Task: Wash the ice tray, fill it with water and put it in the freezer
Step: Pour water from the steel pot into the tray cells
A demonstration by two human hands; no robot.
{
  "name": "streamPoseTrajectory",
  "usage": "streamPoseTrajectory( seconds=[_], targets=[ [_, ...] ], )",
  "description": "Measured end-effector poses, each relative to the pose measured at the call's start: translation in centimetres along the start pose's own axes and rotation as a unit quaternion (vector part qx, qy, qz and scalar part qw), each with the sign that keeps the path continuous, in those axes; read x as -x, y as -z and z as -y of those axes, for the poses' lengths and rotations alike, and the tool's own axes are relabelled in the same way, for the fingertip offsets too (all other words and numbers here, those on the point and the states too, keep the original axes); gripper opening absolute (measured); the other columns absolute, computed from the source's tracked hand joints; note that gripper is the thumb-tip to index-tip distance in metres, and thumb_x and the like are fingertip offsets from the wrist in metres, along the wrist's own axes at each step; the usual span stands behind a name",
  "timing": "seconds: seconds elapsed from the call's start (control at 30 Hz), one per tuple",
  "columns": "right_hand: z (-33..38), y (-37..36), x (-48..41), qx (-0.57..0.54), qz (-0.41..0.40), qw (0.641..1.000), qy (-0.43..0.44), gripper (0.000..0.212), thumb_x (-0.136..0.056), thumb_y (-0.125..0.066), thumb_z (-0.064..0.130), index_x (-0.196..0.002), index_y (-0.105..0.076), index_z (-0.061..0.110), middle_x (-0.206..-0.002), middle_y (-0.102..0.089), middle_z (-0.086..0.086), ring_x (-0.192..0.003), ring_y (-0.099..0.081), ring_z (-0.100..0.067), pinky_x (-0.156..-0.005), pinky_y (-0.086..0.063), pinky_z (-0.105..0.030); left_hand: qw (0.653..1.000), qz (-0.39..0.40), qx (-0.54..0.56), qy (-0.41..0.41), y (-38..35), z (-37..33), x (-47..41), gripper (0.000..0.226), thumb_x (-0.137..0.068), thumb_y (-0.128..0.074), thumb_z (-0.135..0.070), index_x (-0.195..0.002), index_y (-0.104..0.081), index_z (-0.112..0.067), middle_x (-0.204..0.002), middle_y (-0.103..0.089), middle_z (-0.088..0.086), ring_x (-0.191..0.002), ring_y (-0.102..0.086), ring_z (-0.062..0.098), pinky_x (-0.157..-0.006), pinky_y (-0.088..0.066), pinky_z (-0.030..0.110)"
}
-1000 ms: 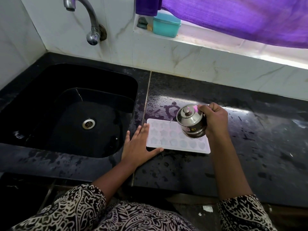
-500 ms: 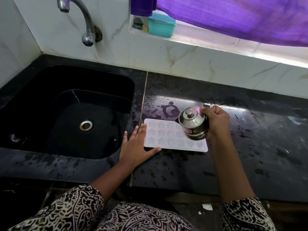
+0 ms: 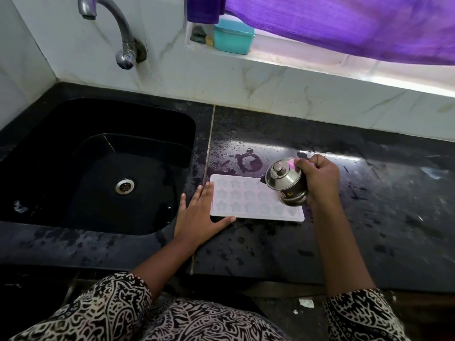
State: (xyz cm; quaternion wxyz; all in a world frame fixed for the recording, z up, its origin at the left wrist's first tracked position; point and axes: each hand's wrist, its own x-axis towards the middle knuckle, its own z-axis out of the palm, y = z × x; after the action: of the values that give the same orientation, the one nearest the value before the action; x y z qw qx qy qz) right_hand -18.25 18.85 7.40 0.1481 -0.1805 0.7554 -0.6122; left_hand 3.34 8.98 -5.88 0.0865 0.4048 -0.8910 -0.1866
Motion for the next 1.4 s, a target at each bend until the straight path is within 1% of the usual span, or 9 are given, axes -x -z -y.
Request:
streamPoseTrajectory(
  seconds=[0.13, 0.33, 0.57, 0.7, 0.77, 0.83, 1.0, 1.13, 1.4],
  targets=[
    [0.14, -0.05, 0.05, 0.005, -0.002, 1.000, 0.002, 0.033, -0.078, -0.068, 0.008, -0.060, -0.042, 0.017, -0.065, -0.048, -0.009, -0.066, -0.046, -0.019, -0.060, -0.043, -0.030, 1.000, 0.001, -0.004, 0.001, 0.06, -0.03, 0.05, 0.108, -0.074, -0.029, -0.087, -0.155, 0.002, -0.022, -0.163, -0.007, -0.008, -0.149, -0.001, 0.009, -0.118, 0.003, 0.046],
    [0.28, -0.01, 0.27, 0.010, -0.001, 1.000, 0.005, 0.033, -0.079, -0.067, 0.008, -0.060, -0.042, 0.018, -0.062, -0.050, -0.003, -0.063, -0.048, -0.017, -0.059, -0.044, -0.029, 1.000, -0.002, 0.002, 0.000, 0.03, 0.00, 0.06, 0.108, -0.075, -0.031, -0.086, -0.155, 0.002, -0.022, -0.163, -0.008, -0.007, -0.150, -0.003, 0.010, -0.119, 0.002, 0.047],
    [0.49, 0.06, 0.45, 0.008, 0.000, 1.000, 0.007, 0.033, -0.080, -0.067, 0.008, -0.060, -0.042, 0.018, -0.060, -0.050, -0.001, -0.061, -0.049, -0.014, -0.055, -0.044, -0.026, 1.000, -0.002, 0.001, 0.001, 0.08, -0.10, 0.09, 0.107, -0.076, -0.032, -0.086, -0.155, 0.002, -0.022, -0.163, -0.008, -0.007, -0.149, -0.003, 0.010, -0.118, 0.002, 0.047],
    [0.55, 0.04, 0.43, 0.010, -0.001, 1.000, 0.009, 0.032, -0.080, -0.067, 0.008, -0.061, -0.042, 0.016, -0.064, -0.050, -0.006, -0.063, -0.048, -0.017, -0.058, -0.043, -0.027, 1.000, -0.006, 0.002, 0.001, -0.08, 0.05, 0.06, 0.107, -0.075, -0.032, -0.086, -0.155, 0.001, -0.023, -0.163, -0.009, -0.008, -0.150, -0.004, 0.010, -0.119, 0.001, 0.047],
    [0.58, 0.05, 0.41, 0.010, -0.001, 1.000, 0.009, 0.032, -0.080, -0.067, 0.008, -0.062, -0.042, 0.016, -0.066, -0.049, -0.008, -0.064, -0.047, -0.017, -0.056, -0.043, -0.025, 1.000, -0.006, -0.001, 0.001, -0.11, 0.04, 0.05, 0.108, -0.074, -0.031, -0.087, -0.155, 0.001, -0.023, -0.163, -0.008, -0.008, -0.149, -0.003, 0.010, -0.119, 0.001, 0.047],
    [0.59, 0.06, 0.41, 0.007, -0.002, 1.000, 0.008, 0.033, -0.080, -0.067, 0.008, -0.061, -0.041, 0.017, -0.063, -0.049, -0.006, -0.062, -0.047, -0.016, -0.053, -0.042, -0.022, 1.000, -0.005, 0.001, 0.001, -0.08, 0.01, -0.01, 0.108, -0.075, -0.031, -0.087, -0.155, 0.001, -0.023, -0.163, -0.009, -0.008, -0.149, -0.004, 0.010, -0.119, 0.001, 0.047],
    [0.62, 0.16, 0.42, 0.003, -0.003, 1.000, 0.005, 0.033, -0.080, -0.067, 0.008, -0.061, -0.042, 0.017, -0.063, -0.050, -0.005, -0.062, -0.048, -0.016, -0.057, -0.043, -0.026, 1.000, -0.007, 0.000, 0.001, -0.12, 0.04, 0.02, 0.108, -0.075, -0.031, -0.087, -0.155, 0.000, -0.023, -0.163, -0.009, -0.008, -0.150, -0.004, 0.010, -0.119, 0.000, 0.047],
    [0.71, 0.19, 0.42, 0.003, -0.006, 1.000, 0.007, 0.033, -0.080, -0.067, 0.008, -0.061, -0.042, 0.016, -0.062, -0.050, -0.003, -0.059, -0.047, -0.014, -0.056, -0.044, -0.025, 1.000, -0.009, 0.005, 0.000, -0.12, 0.04, 0.07, 0.107, -0.075, -0.032, -0.087, -0.155, -0.001, -0.023, -0.163, -0.009, -0.008, -0.149, -0.004, 0.010, -0.119, 0.000, 0.048],
    [0.72, 0.11, 0.45, -0.003, -0.002, 1.000, 0.007, 0.032, -0.081, -0.067, 0.010, -0.060, -0.043, 0.017, -0.062, -0.053, -0.001, -0.060, -0.051, -0.012, -0.057, -0.046, -0.026, 1.000, -0.011, 0.006, 0.002, -0.02, -0.06, 0.09, 0.108, -0.074, -0.033, -0.087, -0.156, -0.003, -0.023, -0.163, -0.011, -0.007, -0.149, -0.005, 0.010, -0.119, 0.000, 0.048]
  ],
)
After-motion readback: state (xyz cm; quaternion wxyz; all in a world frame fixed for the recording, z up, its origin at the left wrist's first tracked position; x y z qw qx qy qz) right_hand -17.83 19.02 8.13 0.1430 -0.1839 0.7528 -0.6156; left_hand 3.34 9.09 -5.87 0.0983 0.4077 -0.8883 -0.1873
